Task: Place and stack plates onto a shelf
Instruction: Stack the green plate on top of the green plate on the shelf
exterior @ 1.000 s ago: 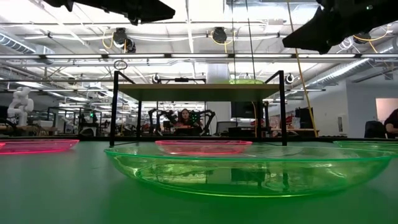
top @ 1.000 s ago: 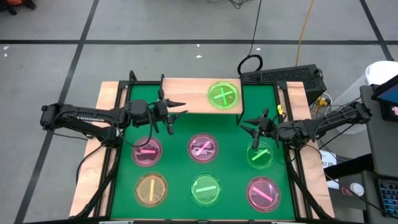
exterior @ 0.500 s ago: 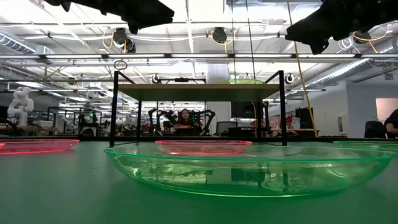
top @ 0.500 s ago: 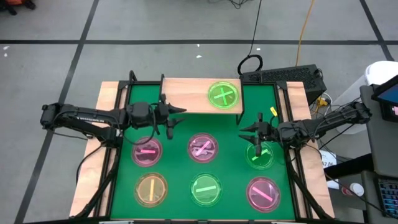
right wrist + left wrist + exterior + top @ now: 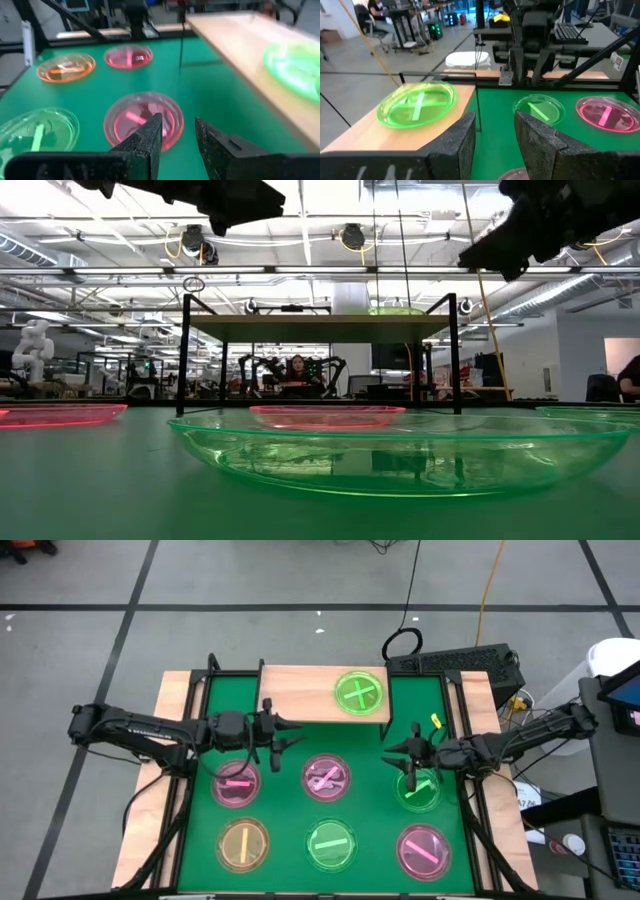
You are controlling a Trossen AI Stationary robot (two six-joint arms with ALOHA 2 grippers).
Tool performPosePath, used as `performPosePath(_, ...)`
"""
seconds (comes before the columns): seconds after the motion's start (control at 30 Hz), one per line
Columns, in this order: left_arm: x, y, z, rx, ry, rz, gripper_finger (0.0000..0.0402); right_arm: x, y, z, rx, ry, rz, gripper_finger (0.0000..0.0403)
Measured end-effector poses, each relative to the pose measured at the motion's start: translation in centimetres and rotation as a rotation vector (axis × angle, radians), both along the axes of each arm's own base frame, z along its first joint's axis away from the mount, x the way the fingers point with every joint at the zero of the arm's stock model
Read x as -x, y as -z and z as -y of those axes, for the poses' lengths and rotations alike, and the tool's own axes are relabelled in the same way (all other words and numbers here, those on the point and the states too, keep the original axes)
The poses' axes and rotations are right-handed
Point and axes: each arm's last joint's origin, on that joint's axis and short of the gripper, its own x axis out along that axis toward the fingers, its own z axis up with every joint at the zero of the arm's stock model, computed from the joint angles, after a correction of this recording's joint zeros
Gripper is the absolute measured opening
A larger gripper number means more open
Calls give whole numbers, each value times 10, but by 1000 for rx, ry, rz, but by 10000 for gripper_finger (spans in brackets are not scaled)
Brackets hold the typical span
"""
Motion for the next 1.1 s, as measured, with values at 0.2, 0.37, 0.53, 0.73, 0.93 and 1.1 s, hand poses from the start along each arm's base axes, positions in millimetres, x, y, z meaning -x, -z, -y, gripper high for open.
performPosePath(0.2,-11,2,0,-60,6,53,143,1,8,8,-94,73,-60,100)
performPosePath(0.37,-13,1,0,-108,10,65,143,1,11,15,-170,103,-122,100)
performPosePath(0.53,-13,1,0,-136,13,59,143,1,13,24,-214,165,-253,100)
performPosePath(0.73,-13,1,0,-146,14,61,143,-7,3,30,-256,162,-269,100)
performPosePath(0.93,-13,-5,0,-183,13,120,143,-20,-6,36,-272,185,-321,100)
performPosePath(1.1,-13,-6,0,-195,13,122,143,-31,-7,39,-296,178,-372,100)
